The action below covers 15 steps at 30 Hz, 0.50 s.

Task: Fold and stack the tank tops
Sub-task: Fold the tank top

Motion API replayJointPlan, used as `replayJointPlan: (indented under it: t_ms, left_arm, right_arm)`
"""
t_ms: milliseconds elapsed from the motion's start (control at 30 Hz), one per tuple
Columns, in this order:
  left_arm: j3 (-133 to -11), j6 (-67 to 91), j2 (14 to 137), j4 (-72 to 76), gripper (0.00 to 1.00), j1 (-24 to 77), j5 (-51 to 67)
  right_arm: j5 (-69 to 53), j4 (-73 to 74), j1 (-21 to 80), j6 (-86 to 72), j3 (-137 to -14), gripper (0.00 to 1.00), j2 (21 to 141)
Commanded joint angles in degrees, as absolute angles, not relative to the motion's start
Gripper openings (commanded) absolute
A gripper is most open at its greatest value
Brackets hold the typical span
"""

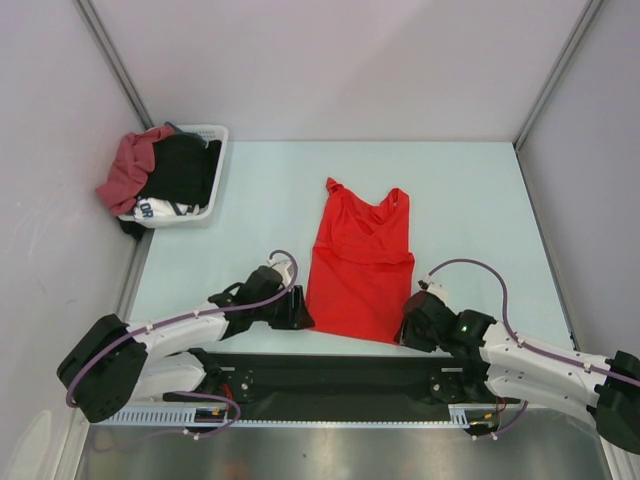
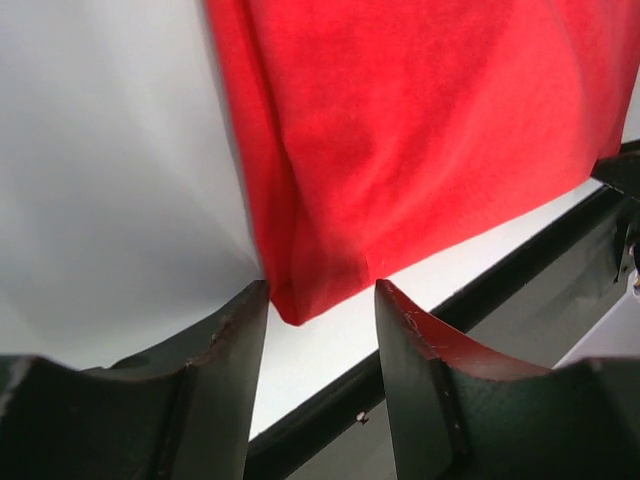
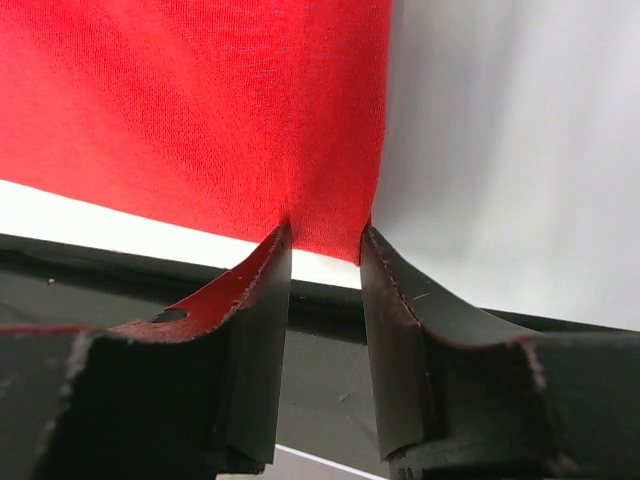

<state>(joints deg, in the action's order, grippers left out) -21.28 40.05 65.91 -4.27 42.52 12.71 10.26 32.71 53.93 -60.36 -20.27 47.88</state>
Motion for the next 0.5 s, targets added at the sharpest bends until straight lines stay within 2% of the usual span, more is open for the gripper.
replayJointPlan:
  t_ms: [0, 100, 167, 200, 267, 367, 400, 433, 467]
  left_arm:
    - [-20.1, 40.0, 65.5, -4.3, 0.54, 43.6, 14.2]
    - [-19.9, 40.3, 65.4, -5.9, 0.53, 43.9, 12.5]
    - [-19.9, 40.4, 65.5, -6.9, 0.48, 43.9, 11.4]
    - [-19.6, 40.5, 65.4, -7.2, 0.45, 43.9, 11.0]
    - [-19.1, 40.5, 65.7, -6.9, 0.31, 43.9, 10.4]
    - [-18.9, 40.9, 66.8, -5.3, 0.09, 43.9, 10.9]
    - [-18.7, 41.0, 67.1, -4.7, 0.03, 43.9, 11.1]
    - [-18.9, 41.2, 67.5, -4.6, 0.00, 43.9, 11.0]
    - [-19.1, 41.3, 67.4, -4.6, 0.00, 43.9, 10.9]
  right_arm:
    - [10.4, 34.1, 54.4, -60.0, -19.8, 0.39, 48.9]
    - [11.9, 36.0, 54.3, -59.9, -20.4, 0.43, 48.3]
    - [12.8, 38.1, 54.4, -59.7, -20.8, 0.46, 47.9]
    - [13.1, 38.1, 54.4, -59.5, -21.0, 0.45, 47.7]
    - [12.9, 38.1, 54.4, -59.1, -21.0, 0.43, 47.9]
    - [12.5, 37.4, 54.4, -58.6, -21.0, 0.23, 49.0]
    - [12.5, 37.2, 54.4, -58.4, -21.1, 0.07, 49.1]
    - [12.6, 37.1, 54.4, -58.3, -21.6, 0.01, 49.7]
    - [13.2, 37.4, 54.4, -57.9, -22.1, 0.00, 49.7]
